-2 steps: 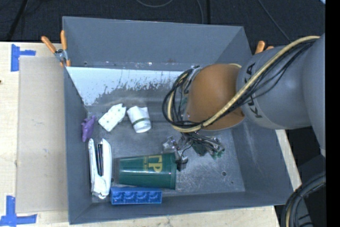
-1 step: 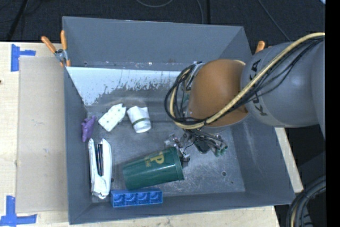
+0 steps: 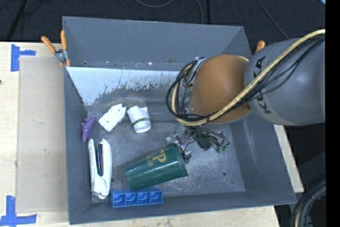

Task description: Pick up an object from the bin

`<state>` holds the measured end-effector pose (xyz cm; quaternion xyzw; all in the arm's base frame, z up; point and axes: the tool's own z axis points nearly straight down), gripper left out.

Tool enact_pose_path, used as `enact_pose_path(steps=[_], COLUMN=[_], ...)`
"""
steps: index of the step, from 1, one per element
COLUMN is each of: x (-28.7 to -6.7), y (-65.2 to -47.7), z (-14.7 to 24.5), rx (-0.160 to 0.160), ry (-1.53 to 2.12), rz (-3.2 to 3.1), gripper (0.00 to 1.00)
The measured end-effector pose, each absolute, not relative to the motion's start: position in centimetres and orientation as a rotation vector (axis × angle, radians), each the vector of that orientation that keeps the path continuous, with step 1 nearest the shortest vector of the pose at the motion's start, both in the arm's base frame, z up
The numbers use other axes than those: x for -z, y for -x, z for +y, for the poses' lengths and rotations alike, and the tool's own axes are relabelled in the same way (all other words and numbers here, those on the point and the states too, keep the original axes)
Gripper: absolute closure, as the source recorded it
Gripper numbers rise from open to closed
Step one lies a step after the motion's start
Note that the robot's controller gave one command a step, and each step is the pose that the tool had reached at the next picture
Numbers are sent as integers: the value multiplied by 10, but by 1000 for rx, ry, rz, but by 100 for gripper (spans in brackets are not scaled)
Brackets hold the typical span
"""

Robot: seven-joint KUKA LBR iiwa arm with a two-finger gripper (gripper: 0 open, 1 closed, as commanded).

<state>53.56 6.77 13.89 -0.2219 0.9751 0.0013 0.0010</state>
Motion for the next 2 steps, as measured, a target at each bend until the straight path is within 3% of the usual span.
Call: enact_pose_path(steps=[2], x=[-147], y=[-536], z=[68], rx=[-4], ry=[696], rz=[3060], gripper=[100])
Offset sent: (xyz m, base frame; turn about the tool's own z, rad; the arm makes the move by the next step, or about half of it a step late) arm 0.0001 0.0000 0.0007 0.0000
